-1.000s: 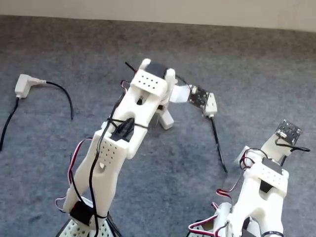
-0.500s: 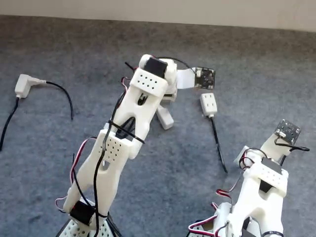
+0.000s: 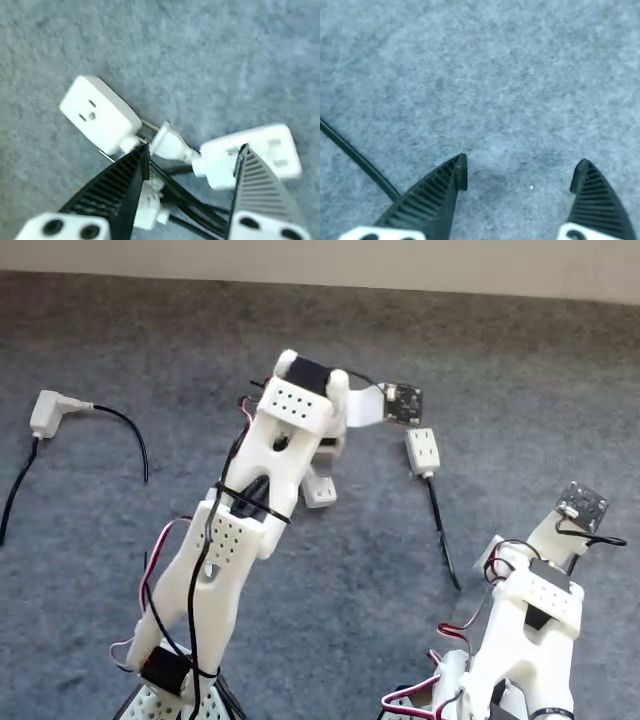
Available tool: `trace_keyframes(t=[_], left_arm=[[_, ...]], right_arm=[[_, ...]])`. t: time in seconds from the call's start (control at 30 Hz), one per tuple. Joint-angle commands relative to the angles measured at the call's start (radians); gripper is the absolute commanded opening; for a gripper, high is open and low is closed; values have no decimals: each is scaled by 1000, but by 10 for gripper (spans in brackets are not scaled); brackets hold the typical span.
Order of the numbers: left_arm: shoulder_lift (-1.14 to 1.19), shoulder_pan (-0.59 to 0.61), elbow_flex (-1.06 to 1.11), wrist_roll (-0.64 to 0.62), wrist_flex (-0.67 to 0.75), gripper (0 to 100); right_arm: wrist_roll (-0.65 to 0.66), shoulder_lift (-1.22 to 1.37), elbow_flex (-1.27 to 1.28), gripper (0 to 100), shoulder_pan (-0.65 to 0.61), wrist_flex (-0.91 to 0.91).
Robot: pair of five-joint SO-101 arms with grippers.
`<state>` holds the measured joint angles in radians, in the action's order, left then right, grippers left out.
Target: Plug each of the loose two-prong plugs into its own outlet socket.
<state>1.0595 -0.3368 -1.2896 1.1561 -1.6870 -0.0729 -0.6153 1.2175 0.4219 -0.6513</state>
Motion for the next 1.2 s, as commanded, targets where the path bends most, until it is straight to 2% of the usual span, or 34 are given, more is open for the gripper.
trace_keyframes(t=[0.0, 0.13, 0.37, 0.57, 0.9, 1.17], left_arm=[[-73, 28, -39, 11, -58, 277], [-87, 24, -116, 14, -64, 280], [-93, 5, -41, 284, -78, 281], [-93, -19, 84, 371, -78, 281], [-79, -47, 114, 379, -74, 277], [91, -61, 105, 377, -72, 277]], right_arm=[[11, -35, -5, 324, -8, 18], [11, -35, -5, 324, -8, 18], [11, -35, -5, 324, -8, 18], [11, -33, -5, 324, -12, 18], [11, -33, -5, 324, -35, 18], [11, -33, -5, 324, -33, 18]])
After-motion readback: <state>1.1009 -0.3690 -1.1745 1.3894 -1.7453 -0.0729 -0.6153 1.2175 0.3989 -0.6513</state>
